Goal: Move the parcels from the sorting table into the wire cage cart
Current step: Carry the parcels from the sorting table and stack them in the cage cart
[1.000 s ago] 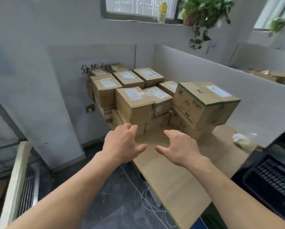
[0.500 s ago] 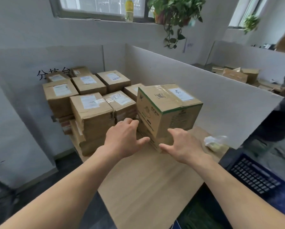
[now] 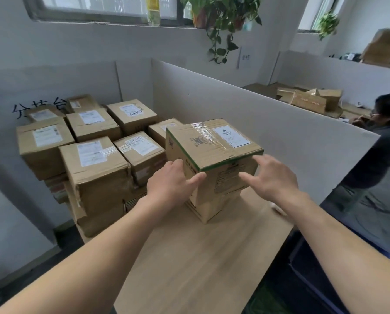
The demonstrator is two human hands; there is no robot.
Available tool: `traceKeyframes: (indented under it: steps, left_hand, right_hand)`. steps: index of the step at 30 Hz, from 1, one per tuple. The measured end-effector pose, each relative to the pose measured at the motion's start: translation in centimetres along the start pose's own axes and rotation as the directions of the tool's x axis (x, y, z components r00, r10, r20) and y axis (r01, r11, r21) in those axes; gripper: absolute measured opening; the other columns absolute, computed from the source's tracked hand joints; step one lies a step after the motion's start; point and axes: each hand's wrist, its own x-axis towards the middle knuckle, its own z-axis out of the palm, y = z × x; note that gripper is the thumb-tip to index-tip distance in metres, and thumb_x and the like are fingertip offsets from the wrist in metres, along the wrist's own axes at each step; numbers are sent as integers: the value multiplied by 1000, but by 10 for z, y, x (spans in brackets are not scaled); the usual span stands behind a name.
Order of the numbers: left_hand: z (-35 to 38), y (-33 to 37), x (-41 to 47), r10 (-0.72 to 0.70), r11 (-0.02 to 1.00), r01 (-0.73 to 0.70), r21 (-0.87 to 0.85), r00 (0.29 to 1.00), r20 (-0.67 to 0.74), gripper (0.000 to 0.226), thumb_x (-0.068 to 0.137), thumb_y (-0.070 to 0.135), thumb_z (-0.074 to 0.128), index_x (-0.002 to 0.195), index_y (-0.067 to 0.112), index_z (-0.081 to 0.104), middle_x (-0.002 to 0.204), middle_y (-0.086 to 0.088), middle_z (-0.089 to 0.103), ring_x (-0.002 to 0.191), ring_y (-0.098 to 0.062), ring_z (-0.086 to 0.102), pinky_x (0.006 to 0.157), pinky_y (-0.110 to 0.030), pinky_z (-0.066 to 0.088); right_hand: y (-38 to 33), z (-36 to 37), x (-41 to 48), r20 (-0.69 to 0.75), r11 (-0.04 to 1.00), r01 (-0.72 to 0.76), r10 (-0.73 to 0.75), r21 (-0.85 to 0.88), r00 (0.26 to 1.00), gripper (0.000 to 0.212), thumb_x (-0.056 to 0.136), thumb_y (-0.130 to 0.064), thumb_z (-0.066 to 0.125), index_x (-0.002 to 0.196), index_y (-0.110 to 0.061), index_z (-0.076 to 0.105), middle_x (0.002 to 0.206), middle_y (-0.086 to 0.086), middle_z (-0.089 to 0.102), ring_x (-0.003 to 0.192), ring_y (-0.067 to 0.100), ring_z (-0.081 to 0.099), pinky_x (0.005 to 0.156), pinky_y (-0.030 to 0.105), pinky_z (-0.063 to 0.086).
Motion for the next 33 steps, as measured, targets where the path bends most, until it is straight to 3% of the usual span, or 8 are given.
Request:
traceKeyframes:
  steps: [3, 7, 15, 20, 25, 28, 33]
  left_hand:
    - [4, 0, 21, -39, 998, 40, -48, 999, 27, 76, 88, 76, 46, 142, 21, 46, 135, 1, 57, 119, -20, 57, 81, -36, 48]
    - [11, -4, 44, -83, 987, 91, -134, 995, 60, 70, 87, 75, 50, 132, 21, 50, 126, 4, 62, 100, -16, 58, 73, -36, 51]
    - [25, -3, 67, -74, 942, 107, -319, 991, 116, 57, 90, 59, 63, 134, 23, 53, 135, 5, 62, 120, -19, 59, 80, -31, 49]
    - [27, 2, 66, -108, 897, 133, -422, 991, 84, 50, 91, 44, 68, 130, 17, 52, 133, 1, 62, 120, -21, 59, 78, -26, 49]
    - [24, 1, 51, -121, 871, 130, -474, 991, 50, 49, 87, 40, 67, 129, 18, 54, 128, 4, 64, 114, -18, 60, 76, -23, 46]
    - [19, -2, 30, -137, 841, 146, -520, 989, 55, 48, 88, 35, 67, 131, 18, 54, 123, 7, 64, 112, -16, 59, 84, -27, 48]
    - [7, -9, -10, -179, 806, 156, -571, 984, 15, 41, 87, 29, 68, 125, 22, 54, 115, 9, 64, 103, -13, 60, 79, -25, 51]
  right_hand:
    - [0, 3, 27, -1, 1000, -9, 9, -7, 1000, 56, 85, -66, 57, 129, -32, 58, 123, -6, 60, 113, 23, 58, 80, 36, 47]
    - [-2, 12, 62, 12, 998, -62, 62, 22, 998, 59, 86, -71, 52, 130, -31, 57, 109, 0, 56, 106, 27, 57, 78, 37, 47]
    - [4, 30, 96, 27, 951, -183, 182, 250, 983, 53, 89, -57, 63, 131, -25, 59, 121, 12, 60, 111, 33, 56, 85, 37, 42]
    - [-2, 29, 86, -31, 921, -190, 213, 340, 977, 66, 83, -53, 73, 139, -23, 56, 125, 13, 56, 115, 30, 55, 92, 32, 41]
    - [-6, 28, 66, -77, 920, -154, 193, 360, 978, 70, 79, -57, 73, 140, -27, 56, 116, 6, 49, 105, 26, 55, 89, 29, 39]
    - [-10, 24, 50, -117, 926, -110, 162, 361, 980, 72, 78, -59, 73, 140, -27, 56, 115, 4, 46, 108, 26, 56, 92, 29, 41]
    - [-19, 20, 17, -187, 913, -24, 109, 407, 976, 76, 75, -61, 74, 139, -26, 57, 112, -1, 40, 109, 24, 55, 93, 29, 42]
